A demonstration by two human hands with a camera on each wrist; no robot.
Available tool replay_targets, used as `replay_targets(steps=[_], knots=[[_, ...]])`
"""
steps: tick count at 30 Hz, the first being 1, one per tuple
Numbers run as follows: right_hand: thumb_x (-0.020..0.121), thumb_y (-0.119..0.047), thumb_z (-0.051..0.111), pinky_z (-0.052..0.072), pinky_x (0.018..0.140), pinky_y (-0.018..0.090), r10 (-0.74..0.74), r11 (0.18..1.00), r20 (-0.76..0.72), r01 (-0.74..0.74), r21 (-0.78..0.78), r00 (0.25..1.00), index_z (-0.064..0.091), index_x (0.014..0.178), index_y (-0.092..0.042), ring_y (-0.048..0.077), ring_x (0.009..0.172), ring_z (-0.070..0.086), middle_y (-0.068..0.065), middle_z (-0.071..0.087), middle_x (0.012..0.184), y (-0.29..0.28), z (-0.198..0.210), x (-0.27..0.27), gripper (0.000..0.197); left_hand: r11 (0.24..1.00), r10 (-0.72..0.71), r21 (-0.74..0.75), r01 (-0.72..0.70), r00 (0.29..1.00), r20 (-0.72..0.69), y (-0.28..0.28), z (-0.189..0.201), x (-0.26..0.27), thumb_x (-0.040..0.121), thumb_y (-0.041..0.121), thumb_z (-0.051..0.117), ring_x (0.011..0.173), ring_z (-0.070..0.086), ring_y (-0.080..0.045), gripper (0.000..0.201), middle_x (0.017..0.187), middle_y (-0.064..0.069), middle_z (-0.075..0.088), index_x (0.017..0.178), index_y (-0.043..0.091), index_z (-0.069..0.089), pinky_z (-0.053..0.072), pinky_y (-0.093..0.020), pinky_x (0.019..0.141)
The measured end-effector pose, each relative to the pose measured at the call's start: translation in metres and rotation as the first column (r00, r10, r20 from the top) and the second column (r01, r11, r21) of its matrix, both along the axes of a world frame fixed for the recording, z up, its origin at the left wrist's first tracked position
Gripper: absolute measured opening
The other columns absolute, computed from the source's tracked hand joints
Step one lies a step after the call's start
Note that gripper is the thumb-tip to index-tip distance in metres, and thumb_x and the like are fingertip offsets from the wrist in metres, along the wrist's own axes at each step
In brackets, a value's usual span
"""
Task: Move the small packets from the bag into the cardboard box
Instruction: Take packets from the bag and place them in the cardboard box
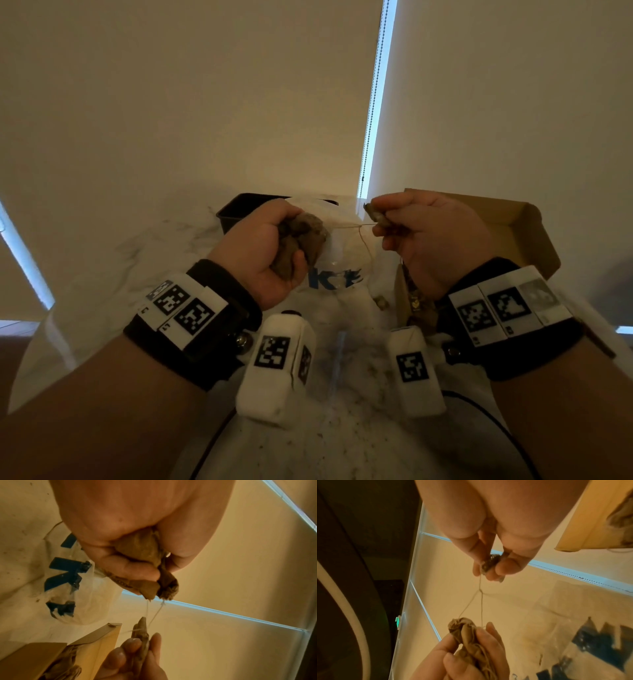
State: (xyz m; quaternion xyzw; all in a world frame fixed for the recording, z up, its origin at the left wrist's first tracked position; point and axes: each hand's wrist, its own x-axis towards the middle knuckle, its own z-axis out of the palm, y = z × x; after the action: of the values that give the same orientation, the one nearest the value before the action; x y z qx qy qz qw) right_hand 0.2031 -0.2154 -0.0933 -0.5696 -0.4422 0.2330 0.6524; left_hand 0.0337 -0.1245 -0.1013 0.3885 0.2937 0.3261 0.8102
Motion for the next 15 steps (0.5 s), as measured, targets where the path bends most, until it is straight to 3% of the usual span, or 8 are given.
replay_targets(steps=[3,7,9,12,13,15], knots=[[0.090,0.004,0.049,0.051,0.065,0.022,0.013,0.995,0.026,-0.011,-0.097,1.000,0.071,0.086,-0.016,0.012,0.078,0.067,0.007,0.071,0.094,-0.001,0.004,0.002,0.030,0.999,0.024,-0.025,-0.023,0.999,0.046,0.004,0.002,-0.003,0.092,0.026,0.053,0.059,0.066,-0.013,0.020,0.078,-0.004,0.070,0.096,0.012,0.067,0.039,-0.015,0.036],[0.080,0.006,0.062,0.056,0.077,0.024,0.010,0.992,0.270,0.025,-0.126,0.963,0.073,0.087,-0.028,0.010,0.084,0.071,-0.004,0.076,0.086,-0.008,0.003,0.003,0.036,0.997,0.072,-0.027,-0.070,0.992,0.102,0.008,0.003,-0.005,0.093,0.022,0.048,0.062,0.067,-0.011,0.022,0.076,-0.006,0.069,0.093,0.010,0.067,0.039,-0.014,0.035],[0.081,-0.004,0.070,0.056,0.073,0.021,-0.020,0.989,0.345,0.068,-0.129,0.938,0.075,0.088,-0.027,0.007,0.077,0.071,-0.006,0.075,0.082,-0.011,0.003,0.002,0.025,0.992,0.128,-0.021,-0.126,0.986,0.107,0.009,0.003,-0.006,0.094,0.020,0.051,0.063,0.064,-0.013,0.017,0.072,-0.003,0.067,0.087,0.015,0.066,0.039,-0.014,0.035],[0.087,-0.023,0.069,0.048,0.059,0.009,-0.018,0.981,0.449,0.103,-0.165,0.893,0.075,0.085,-0.029,-0.005,0.067,0.063,-0.011,0.072,0.074,-0.017,0.005,-0.003,0.008,0.985,0.172,0.001,-0.173,0.981,0.094,0.011,0.002,-0.006,0.095,0.020,0.054,0.070,0.060,-0.018,0.014,0.069,0.000,0.067,0.086,0.023,0.064,0.039,-0.016,0.035],[0.088,-0.028,0.067,0.048,0.063,0.009,-0.019,0.978,0.483,0.117,-0.174,0.876,0.076,0.084,-0.028,-0.005,0.071,0.062,-0.013,0.071,0.076,-0.017,0.005,-0.004,0.010,0.986,0.162,0.019,-0.164,0.984,0.072,0.011,0.001,-0.006,0.096,0.021,0.055,0.068,0.059,-0.017,0.013,0.065,0.001,0.066,0.085,0.023,0.063,0.039,-0.016,0.035],[0.091,-0.031,0.063,0.050,0.079,0.022,-0.006,0.974,0.474,0.112,-0.196,0.881,0.074,0.089,-0.019,0.009,0.079,0.061,-0.008,0.070,0.088,-0.015,0.004,-0.005,0.016,0.990,0.121,0.075,-0.121,0.993,0.011,0.010,-0.001,-0.005,0.095,0.024,0.060,0.058,0.057,-0.013,0.018,0.058,0.002,0.063,0.079,0.019,0.062,0.037,-0.016,0.034]])
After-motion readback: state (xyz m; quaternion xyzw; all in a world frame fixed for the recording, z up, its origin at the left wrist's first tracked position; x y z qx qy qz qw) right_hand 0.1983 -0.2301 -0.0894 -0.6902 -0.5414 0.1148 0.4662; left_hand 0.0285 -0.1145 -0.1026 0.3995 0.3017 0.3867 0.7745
